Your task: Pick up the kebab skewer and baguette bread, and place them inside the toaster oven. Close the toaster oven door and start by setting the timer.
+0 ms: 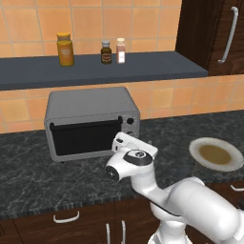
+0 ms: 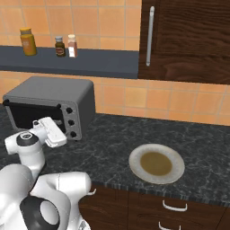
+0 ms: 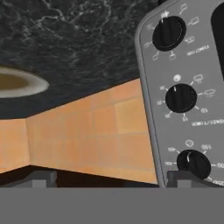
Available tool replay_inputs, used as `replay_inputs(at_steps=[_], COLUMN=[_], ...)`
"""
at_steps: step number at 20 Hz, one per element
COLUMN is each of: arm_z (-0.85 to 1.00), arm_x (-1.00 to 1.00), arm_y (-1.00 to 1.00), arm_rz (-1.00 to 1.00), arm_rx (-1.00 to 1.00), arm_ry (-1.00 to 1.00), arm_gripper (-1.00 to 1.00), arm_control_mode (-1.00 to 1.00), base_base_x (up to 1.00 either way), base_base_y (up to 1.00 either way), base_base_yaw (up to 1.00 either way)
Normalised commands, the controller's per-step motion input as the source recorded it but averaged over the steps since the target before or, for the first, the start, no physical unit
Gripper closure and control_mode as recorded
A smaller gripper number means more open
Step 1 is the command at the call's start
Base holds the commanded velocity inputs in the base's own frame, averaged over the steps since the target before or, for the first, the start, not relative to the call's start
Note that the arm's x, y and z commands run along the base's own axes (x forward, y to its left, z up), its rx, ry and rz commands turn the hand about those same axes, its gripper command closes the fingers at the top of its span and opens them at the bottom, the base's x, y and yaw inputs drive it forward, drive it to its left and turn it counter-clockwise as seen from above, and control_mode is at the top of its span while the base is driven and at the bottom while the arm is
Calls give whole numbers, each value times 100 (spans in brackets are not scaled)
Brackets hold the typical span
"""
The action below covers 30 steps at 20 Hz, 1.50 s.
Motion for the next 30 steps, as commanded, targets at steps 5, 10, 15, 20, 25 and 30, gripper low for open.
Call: replay_inputs(at_steps=[5,10,15,20,25,30], arm_z=[-5,-28,-39,-34,-3,0], arm_x=[23,36,31,19,16,19], arm_y=[24,1,0,0,4,10], arm_rz=[13,13,13,11,7,1], arm_rx=[-20,-18,-12,-5,0,0], arm_ry=[4,6,1,0,0,0], arm_gripper=[-100,-100,-100,-100,-100,-100], arm_control_mode=[-100,-100,-100,-100,-100,-100], base_base_x=[0,0,0,0,0,0], base_base_y=[0,0,0,0,0,0], base_base_yaw=[0,0,0,0,0,0])
